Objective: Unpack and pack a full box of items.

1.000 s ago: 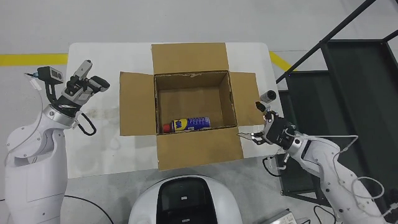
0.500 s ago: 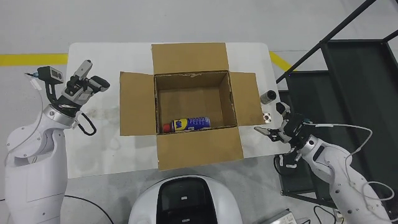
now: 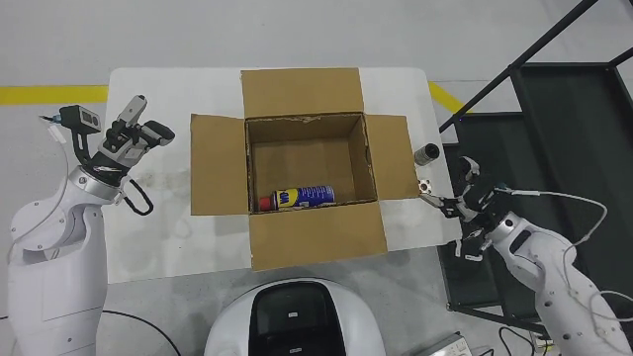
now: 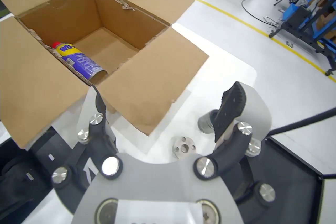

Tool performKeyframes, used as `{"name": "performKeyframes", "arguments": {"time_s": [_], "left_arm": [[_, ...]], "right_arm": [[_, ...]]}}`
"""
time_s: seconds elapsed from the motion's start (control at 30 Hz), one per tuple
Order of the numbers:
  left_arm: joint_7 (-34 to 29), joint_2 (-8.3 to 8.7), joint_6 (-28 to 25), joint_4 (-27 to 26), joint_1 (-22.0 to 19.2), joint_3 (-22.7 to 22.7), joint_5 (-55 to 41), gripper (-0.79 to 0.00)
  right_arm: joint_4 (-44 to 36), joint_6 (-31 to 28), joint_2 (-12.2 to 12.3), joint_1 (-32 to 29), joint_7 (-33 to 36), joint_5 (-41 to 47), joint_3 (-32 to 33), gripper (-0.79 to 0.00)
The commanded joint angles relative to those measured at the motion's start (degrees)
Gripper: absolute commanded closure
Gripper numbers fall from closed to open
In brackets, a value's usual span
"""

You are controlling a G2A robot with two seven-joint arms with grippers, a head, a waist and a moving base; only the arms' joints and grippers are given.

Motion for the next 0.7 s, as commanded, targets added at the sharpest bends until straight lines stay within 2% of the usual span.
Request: {"name": "performKeyframes", "arguments": {"time_s": [0.0, 0.2, 0.37, 0.67], "left_arm": [[0.0, 0.0, 0.0, 0.0, 0.0, 0.0, 0.0, -0.785], [0.0, 0.0, 0.0, 0.0, 0.0, 0.0, 0.0, -0.785], [0.0, 0.0, 0.0, 0.0, 0.0, 0.0, 0.0, -0.785], [0.0, 0.0, 0.0, 0.0, 0.0, 0.0, 0.0, -0.785]], "right_arm": [[1.69, -0.8, 0.2, 0.65, 4.57, -1.84, 0.29, -0.785], [8.39, -4.06, 0.35, 4.74, 9.75, -6.45, -2.9, -0.785], [17.29, -5.13, -0.32, 12.77, 13.14, -6.89, -9.09, -0.785], [28.89, -5.38, -1.73, 22.98, 13.14, -5.86, -16.12, -0.785]]}}
